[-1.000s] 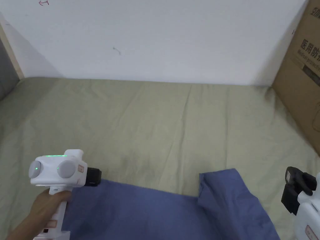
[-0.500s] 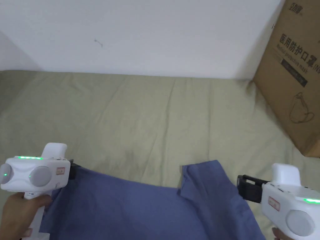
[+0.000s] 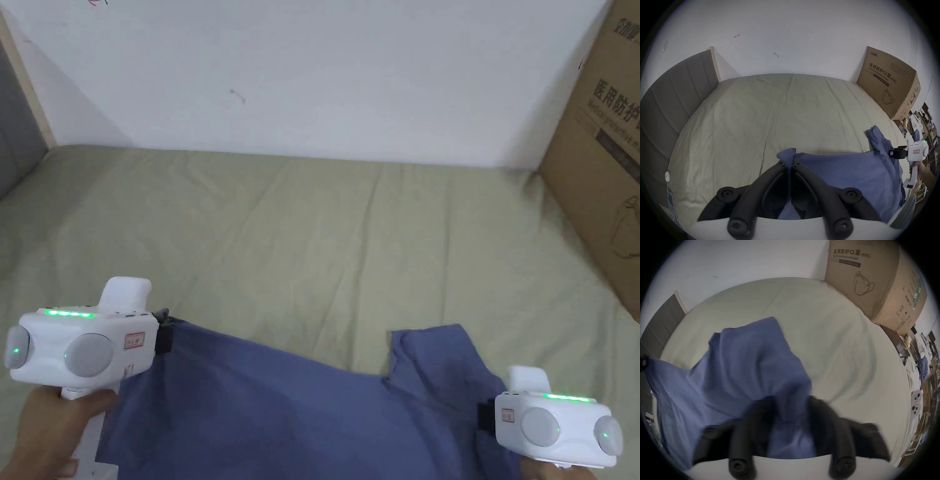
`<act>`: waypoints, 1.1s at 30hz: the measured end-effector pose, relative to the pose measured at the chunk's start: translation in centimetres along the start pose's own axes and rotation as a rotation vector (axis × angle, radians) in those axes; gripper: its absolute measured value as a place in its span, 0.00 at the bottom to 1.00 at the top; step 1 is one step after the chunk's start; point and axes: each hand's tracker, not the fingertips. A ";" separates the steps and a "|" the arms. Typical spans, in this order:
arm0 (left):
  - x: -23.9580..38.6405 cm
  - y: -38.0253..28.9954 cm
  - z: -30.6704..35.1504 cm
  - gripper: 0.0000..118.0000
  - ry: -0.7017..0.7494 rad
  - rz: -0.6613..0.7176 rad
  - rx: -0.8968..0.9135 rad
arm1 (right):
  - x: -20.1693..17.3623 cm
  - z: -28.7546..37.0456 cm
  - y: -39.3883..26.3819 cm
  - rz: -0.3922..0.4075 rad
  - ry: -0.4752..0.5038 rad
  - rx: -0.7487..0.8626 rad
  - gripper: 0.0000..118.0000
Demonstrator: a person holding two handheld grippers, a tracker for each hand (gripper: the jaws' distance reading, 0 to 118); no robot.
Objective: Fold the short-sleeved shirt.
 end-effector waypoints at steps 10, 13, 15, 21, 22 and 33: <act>-2.1 -0.7 5.9 0.01 0.024 0.099 0.097 | 0.4 12.4 2.4 0.059 0.048 0.319 0.02; -2.9 1.1 9.0 0.01 0.029 0.119 0.156 | 0.7 17.9 4.6 0.044 0.091 0.443 0.02; -3.5 3.0 11.1 0.01 0.043 0.131 0.202 | 0.3 21.4 6.1 0.042 0.108 0.529 0.02; -3.8 10.5 18.5 0.01 0.093 0.113 0.380 | -0.7 31.6 11.8 0.045 0.158 0.789 0.02; -3.8 12.0 19.9 0.01 0.099 0.111 0.411 | -0.9 33.0 13.0 0.048 0.158 0.818 0.02; -3.6 23.3 28.0 0.01 0.089 0.157 0.603 | -1.5 42.5 22.8 0.026 0.168 1.028 0.02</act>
